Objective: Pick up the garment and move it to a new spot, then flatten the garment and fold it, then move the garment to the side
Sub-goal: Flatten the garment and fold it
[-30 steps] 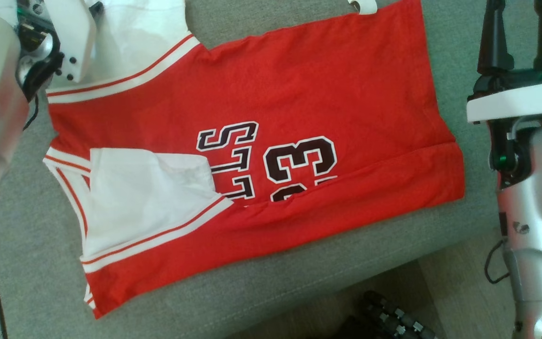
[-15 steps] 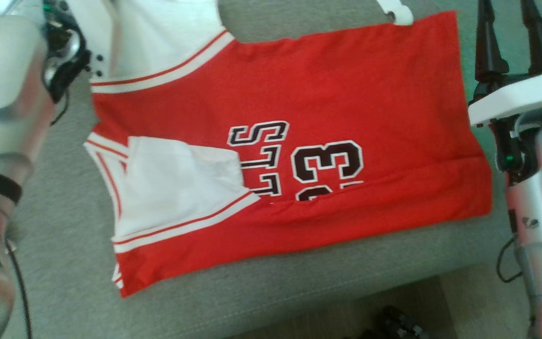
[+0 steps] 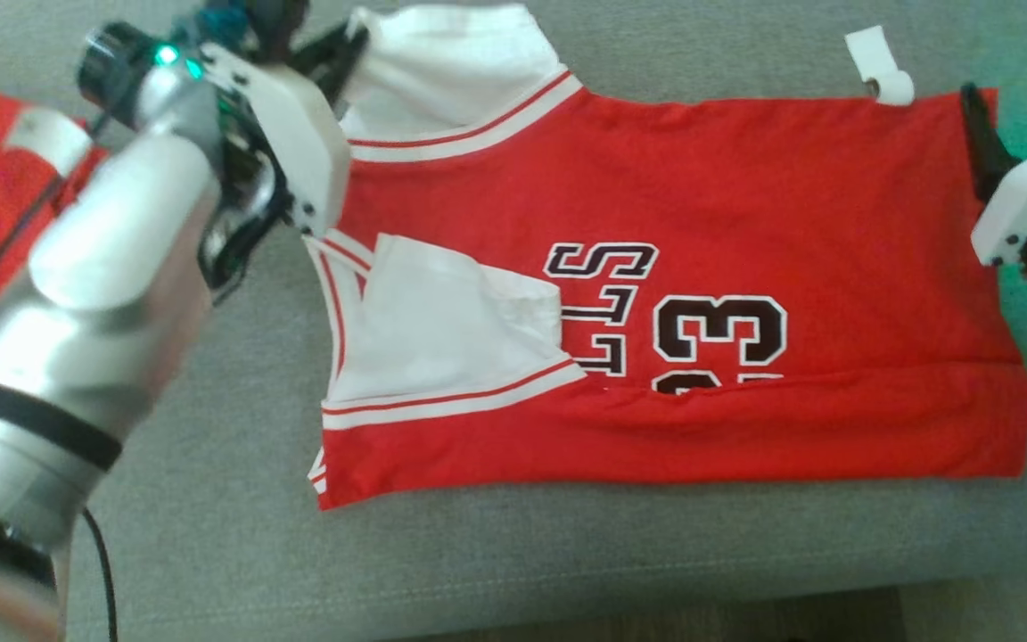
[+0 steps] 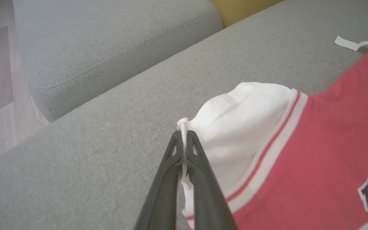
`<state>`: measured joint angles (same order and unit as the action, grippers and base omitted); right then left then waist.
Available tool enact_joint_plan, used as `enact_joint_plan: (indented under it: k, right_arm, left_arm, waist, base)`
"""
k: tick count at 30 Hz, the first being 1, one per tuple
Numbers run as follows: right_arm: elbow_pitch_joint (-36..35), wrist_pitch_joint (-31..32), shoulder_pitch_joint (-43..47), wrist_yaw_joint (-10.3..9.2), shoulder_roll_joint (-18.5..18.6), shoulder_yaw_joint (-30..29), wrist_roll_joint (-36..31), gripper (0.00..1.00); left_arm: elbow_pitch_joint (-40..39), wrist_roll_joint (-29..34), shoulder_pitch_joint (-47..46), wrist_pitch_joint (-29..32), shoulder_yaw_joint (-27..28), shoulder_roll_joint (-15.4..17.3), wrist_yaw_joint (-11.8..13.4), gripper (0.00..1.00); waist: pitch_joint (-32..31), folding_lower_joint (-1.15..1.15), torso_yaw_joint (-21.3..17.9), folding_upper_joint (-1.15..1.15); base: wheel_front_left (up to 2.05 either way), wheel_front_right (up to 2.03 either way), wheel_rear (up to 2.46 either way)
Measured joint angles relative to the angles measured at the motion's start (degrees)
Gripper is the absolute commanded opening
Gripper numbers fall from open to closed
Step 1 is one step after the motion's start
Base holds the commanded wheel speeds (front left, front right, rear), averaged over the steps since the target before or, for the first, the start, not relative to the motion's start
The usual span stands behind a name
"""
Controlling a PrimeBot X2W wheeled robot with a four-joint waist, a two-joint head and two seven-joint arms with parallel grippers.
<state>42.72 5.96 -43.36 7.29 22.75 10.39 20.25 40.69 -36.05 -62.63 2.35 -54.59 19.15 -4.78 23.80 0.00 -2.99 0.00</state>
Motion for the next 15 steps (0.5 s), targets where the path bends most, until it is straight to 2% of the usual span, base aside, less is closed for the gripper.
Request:
enact_joint_plan:
  k: [6, 15]
  right_arm:
    - [5.2, 1.3, -1.6, 0.0, 1.8, 3.4, 2.2, 1.0]
    - [9.9, 1.6, -5.5, 0.0, 3.2, 7.7, 4.0, 1.0]
  left_arm:
    - [-5.6, 0.0, 3.7, 0.9, -0.6, 1.2, 1.8, 0.0]
    - [-11.4, -0.4, 3.7, 3.2, -0.7, 3.1, 3.4, 0.0]
  waist:
    - [0.2, 0.0, 1.4, 0.0]
    - [1.6, 0.0, 1.3, 0.0]
  base:
    - [0.0, 0.0, 0.0]
    - [0.0, 0.0, 0.0]
